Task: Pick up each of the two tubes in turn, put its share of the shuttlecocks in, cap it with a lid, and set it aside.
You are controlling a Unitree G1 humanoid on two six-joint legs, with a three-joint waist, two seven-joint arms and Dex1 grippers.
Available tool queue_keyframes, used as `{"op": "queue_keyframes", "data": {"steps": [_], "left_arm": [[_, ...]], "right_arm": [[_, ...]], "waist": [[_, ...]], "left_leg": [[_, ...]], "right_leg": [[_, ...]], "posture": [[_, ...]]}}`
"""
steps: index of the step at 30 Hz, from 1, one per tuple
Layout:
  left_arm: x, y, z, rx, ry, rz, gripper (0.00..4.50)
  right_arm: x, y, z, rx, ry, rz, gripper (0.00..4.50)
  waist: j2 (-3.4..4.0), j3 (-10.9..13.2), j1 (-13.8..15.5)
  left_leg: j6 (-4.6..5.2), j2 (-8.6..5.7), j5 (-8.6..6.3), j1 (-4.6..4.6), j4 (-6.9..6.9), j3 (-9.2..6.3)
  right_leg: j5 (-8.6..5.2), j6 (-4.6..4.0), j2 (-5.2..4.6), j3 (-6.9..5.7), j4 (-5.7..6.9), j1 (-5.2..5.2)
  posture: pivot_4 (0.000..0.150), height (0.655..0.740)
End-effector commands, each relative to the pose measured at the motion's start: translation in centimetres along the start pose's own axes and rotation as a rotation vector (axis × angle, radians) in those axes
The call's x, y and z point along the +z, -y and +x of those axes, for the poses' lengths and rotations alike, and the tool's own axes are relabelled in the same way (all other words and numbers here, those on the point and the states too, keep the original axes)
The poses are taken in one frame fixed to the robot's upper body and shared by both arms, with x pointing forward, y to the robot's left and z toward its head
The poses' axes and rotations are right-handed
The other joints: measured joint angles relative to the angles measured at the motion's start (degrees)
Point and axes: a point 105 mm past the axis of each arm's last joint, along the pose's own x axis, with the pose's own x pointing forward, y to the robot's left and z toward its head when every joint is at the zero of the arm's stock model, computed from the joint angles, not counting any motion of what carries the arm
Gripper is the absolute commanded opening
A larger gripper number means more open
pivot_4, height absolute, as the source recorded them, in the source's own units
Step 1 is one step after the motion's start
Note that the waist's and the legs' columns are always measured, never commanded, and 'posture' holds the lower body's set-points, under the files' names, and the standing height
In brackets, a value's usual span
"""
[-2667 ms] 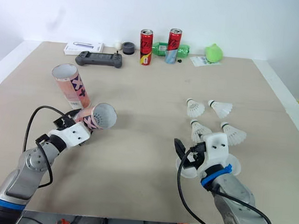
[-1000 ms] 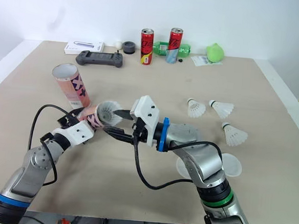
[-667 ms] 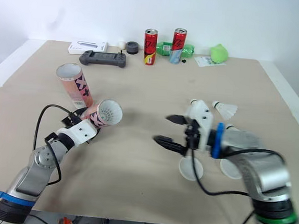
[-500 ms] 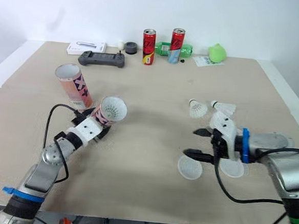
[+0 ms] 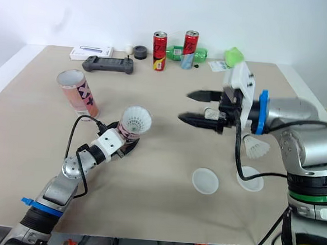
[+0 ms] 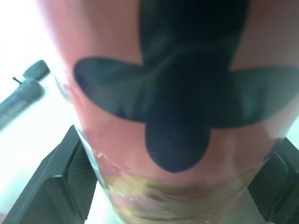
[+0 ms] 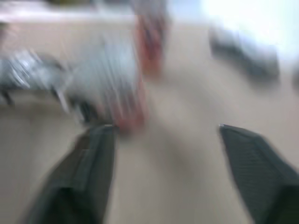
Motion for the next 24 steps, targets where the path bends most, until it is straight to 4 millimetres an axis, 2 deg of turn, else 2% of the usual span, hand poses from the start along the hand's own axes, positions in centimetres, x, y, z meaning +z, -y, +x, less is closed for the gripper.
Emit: {"op": "queue_keyframes", "data": {"steps": [1, 4, 11, 15, 19, 24], "left_arm": [[-1.0, -1.5, -0.1, 0.042, -0.078, 0.102, 3.98], [-0.6, -2.2, 0.1, 0.059, -0.086, 0.120, 3.98], [0.0, -1.8, 0.3, 0.037, -0.098, 0.184, 3.98], [0.2, -1.3, 0.5, 0.011, -0.100, 0.237, 3.98], [0.3, -1.2, 0.5, 0.010, -0.098, 0.250, 3.98], [0.1, -1.3, 0.2, 0.017, -0.110, 0.241, 3.98]], "right_arm": [[-0.5, -1.4, 2.5, 0.054, -0.045, -0.026, 1.54], [-2.0, -2.3, 4.7, 0.093, -0.097, -0.044, 0.08], [-4.5, -1.1, 9.2, 0.039, -0.226, -0.186, 0.08], [-4.3, -0.8, 11.4, 0.036, -0.231, -0.235, 0.08], [-4.0, -1.5, 12.1, 0.078, -0.226, -0.259, 0.08], [-2.9, -3.2, 11.3, 0.162, -0.171, -0.221, 0.08]], "waist": [[-0.07, -0.04, 0.05], [-0.01, -0.01, 0.12], [0.08, 0.03, -0.60], [0.09, 0.02, -1.41], [0.14, 0.04, -1.39], [0.14, 0.04, -0.56]], "left_leg": [[-0.02, 0.01, -0.01, 0.00, 0.00, 0.02], [-0.02, -0.01, -0.01, -0.03, 0.00, 0.14], [-0.01, 0.07, -0.01, 0.02, -0.03, 0.18], [0.04, 0.13, 0.02, 0.17, -0.04, 0.18], [0.12, 0.15, 0.08, 0.18, -0.11, 0.11], [0.07, 0.04, 0.08, -0.13, -0.09, 0.01]], "right_leg": [[-0.08, -0.14, -0.01, 0.00, -0.02, 0.00], [-0.04, -0.10, -0.09, 0.02, -0.02, -0.05], [0.11, -0.05, -0.01, 0.01, 0.07, -0.17], [0.22, -0.16, 0.05, -0.01, 0.10, -0.13], [0.28, -0.23, 0.14, 0.00, 0.13, -0.18], [0.18, -0.20, 0.04, 0.01, 0.08, -0.22]], "posture": [[0.150, 0.7400], [0.150, 0.7400], [0.150, 0.7400], [0.150, 0.7400], [0.150, 0.7400], [0.150, 0.7400]]}}
